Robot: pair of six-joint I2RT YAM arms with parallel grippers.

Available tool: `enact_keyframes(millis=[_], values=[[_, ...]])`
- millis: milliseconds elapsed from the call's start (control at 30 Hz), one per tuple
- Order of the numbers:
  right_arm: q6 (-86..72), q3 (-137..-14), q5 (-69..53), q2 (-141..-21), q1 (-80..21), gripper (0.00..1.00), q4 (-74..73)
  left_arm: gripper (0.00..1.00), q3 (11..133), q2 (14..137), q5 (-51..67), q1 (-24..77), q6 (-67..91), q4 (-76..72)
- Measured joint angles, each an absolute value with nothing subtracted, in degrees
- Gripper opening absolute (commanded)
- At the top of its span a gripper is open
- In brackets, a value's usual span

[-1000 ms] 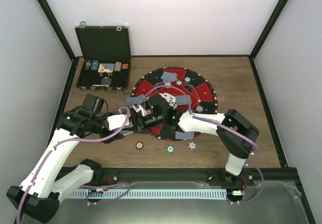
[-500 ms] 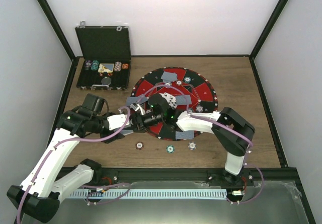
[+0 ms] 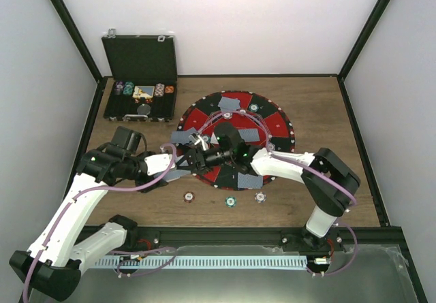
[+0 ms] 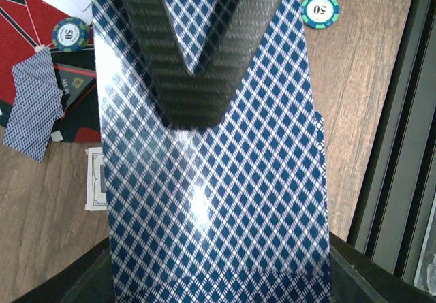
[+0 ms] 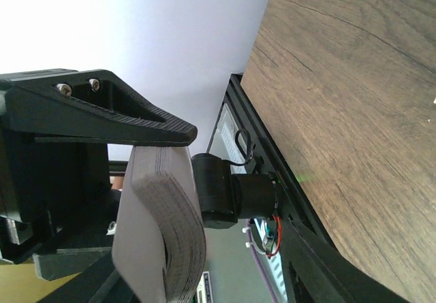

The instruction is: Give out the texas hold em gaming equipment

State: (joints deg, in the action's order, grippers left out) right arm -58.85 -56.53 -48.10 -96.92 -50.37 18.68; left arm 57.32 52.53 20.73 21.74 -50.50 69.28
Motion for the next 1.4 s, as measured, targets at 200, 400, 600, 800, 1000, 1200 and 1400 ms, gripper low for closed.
enact_keyframes(millis=[200, 400, 600, 800, 1000, 1200, 1400], values=[[-59.09, -55.94, -47.05, -94.83, -49.58, 0.23, 17.39, 0.12, 57.32, 52.51, 20.62, 21.74, -50.50, 69.38], [-59.29, -55.24, -45.17, -92.92, -48.80, 0.10, 15.11, 0.12, 57.32, 52.49, 21.02, 21.74, -50.50, 69.56], [-60.01, -53.71, -44.51, -89.54, -48.07, 0.03, 14.59, 0.12, 57.32, 52.49, 21.15, 21.74, -50.52, 69.58], [-60.75, -50.70, -45.91, -85.27, -43.57, 0.01, 14.94, 0.11, 57.23, 52.42, 21.04, 21.74, -50.50, 69.34], [-57.58, -49.23, -47.27, -81.14, -30.65, 0.01, 9.56, 0.09, 54.15, 52.07, 19.03, 21.74, -49.54, 66.76], [-49.58, -50.78, -46.61, -83.13, -16.34, 0.01, 0.36, 0.07, 47.77, 53.19, 16.01, 20.21, -49.32, 63.13], [-42.11, -57.65, -45.08, -95.31, -8.60, 0.01, -4.97, 0.06, 43.42, 54.17, 14.41, 14.81, -51.51, 60.16]])
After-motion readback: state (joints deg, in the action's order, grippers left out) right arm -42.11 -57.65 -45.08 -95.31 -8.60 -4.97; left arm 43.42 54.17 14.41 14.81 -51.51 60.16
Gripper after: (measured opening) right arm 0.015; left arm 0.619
